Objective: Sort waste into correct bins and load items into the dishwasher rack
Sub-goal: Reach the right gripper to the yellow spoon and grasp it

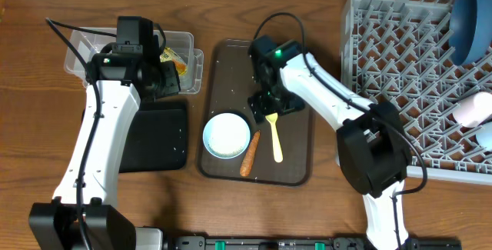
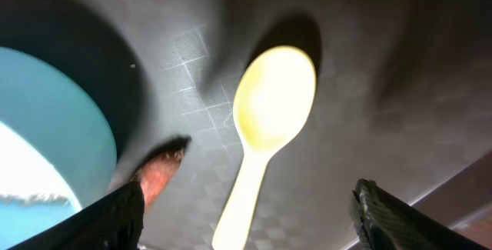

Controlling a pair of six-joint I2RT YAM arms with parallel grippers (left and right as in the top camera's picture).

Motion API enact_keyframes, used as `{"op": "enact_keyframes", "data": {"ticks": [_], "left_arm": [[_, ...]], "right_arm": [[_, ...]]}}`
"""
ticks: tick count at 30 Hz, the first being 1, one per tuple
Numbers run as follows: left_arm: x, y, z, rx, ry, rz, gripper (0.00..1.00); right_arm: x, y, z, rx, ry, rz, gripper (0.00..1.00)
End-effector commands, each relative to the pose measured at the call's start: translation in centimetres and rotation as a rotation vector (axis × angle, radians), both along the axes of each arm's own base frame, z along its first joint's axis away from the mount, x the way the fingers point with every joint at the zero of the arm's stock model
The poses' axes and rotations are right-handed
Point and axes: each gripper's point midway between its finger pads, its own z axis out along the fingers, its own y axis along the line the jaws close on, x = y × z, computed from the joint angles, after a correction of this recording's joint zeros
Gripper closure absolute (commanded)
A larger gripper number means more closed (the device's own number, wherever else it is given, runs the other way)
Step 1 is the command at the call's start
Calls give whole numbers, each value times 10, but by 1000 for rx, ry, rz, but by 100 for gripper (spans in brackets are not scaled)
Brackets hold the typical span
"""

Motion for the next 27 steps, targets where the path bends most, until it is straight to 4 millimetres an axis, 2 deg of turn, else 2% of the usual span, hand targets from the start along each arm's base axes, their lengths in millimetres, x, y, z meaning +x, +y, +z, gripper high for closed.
{"op": "enact_keyframes", "data": {"ticks": [1,10,14,15,19,23,27], "left_arm": [[1,4,4,19,-8,5,64],[0,4,4,19,-6,5,64],[0,4,3,19,-4,5,64],[0,4,3,19,-4,5,64],[0,4,3,19,-4,5,64],[0,4,3,19,-4,5,64],[0,4,3,19,-4,5,64]], "right_arm": [[-12,-2,-23,-58,34,-47,20],[-17,-25,-51,-153,4,-99,35],[-24,-30,-62,-162,15,-98,57],[-25,-31,-63,-164,18,-98,64],[-23,-29,-64,-157,9,-98,83],[-20,-28,-62,-150,1,-103,92],[-7,-28,-54,-133,-19,-116,95]]}}
